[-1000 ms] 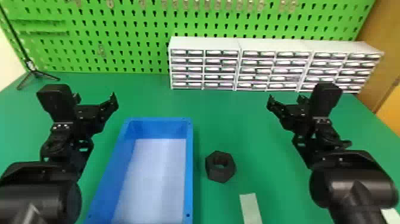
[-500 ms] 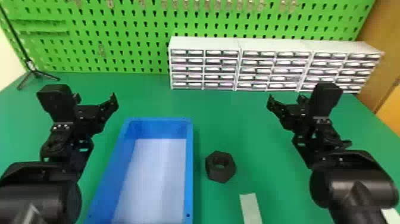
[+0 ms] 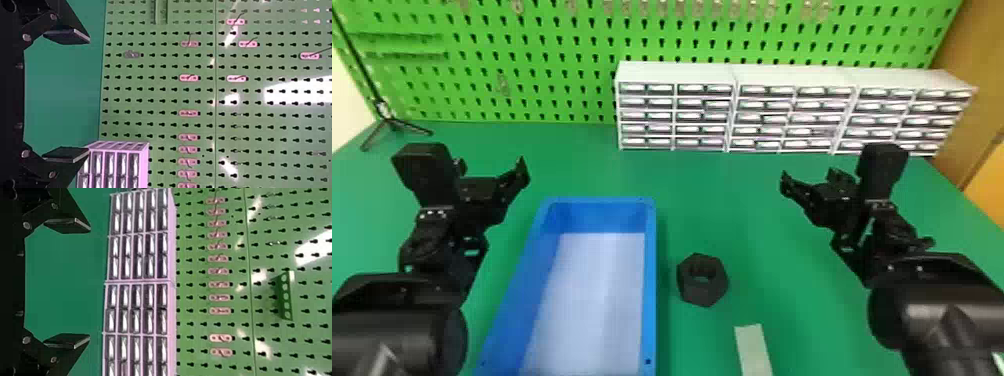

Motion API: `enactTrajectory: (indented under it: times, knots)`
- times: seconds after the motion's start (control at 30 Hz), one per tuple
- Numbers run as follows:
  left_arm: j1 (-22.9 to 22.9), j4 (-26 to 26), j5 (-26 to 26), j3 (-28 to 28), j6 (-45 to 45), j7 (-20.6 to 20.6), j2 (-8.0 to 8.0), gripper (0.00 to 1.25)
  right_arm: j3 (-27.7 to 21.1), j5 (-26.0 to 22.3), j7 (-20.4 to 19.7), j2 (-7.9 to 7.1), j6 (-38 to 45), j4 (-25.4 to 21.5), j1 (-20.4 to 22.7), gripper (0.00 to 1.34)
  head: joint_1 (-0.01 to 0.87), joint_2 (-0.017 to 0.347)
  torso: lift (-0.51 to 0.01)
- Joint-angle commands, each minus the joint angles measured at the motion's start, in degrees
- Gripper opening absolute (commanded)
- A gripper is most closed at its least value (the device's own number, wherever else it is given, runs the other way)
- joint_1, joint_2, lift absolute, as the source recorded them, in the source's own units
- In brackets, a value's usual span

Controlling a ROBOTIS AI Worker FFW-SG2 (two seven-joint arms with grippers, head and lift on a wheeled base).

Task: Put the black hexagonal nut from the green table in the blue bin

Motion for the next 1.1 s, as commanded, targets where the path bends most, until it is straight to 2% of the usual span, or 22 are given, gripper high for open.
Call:
enactTrajectory:
  times: [0.0,0.3,0.47,0.6,0.8,0.93,1.07]
  knots:
    - [-0.1,0.0,-0.1,0.0,-0.1,0.0,0.01,0.98,-1.2,1.0,3.5,-0.55,5.3,-1.0,-0.1,1.03,0.686,0.028,-0.096]
    - [-0.1,0.0,-0.1,0.0,0.0,0.0,0.01,0.98,-1.1,2.4,12.4,-4.33,13.3,-2.4,0.0,1.03,0.686,0.028,-0.096]
    - [-0.2,0.0,-0.1,-0.1,-0.1,0.0,0.01,0.98,-0.1,5.3,19.9,-7.14,17.0,-3.7,0.0,1.03,0.686,0.028,-0.096]
    - [-0.1,0.0,-0.1,0.1,-0.1,-0.1,0.01,0.98,2.0,8.2,22.8,-9.69,19.3,-5.6,0.2,1.03,0.686,0.028,-0.096]
    - [-0.1,0.0,-0.2,-0.1,-0.1,0.0,0.01,0.98,5.5,9.8,27.1,-13.91,22.4,-7.8,-0.1,1.03,0.686,0.028,-0.096]
    - [0.0,0.0,-0.3,0.1,-0.1,0.0,0.01,0.98,9.6,10.0,29.0,-17.34,23.3,-8.7,-1.1,1.03,0.686,0.028,-0.096]
    - [-0.2,0.0,-0.6,-0.1,-0.1,0.0,0.01,0.98,14.4,8.5,29.7,-21.73,24.4,-9.9,-2.5,1.03,0.686,0.028,-0.096]
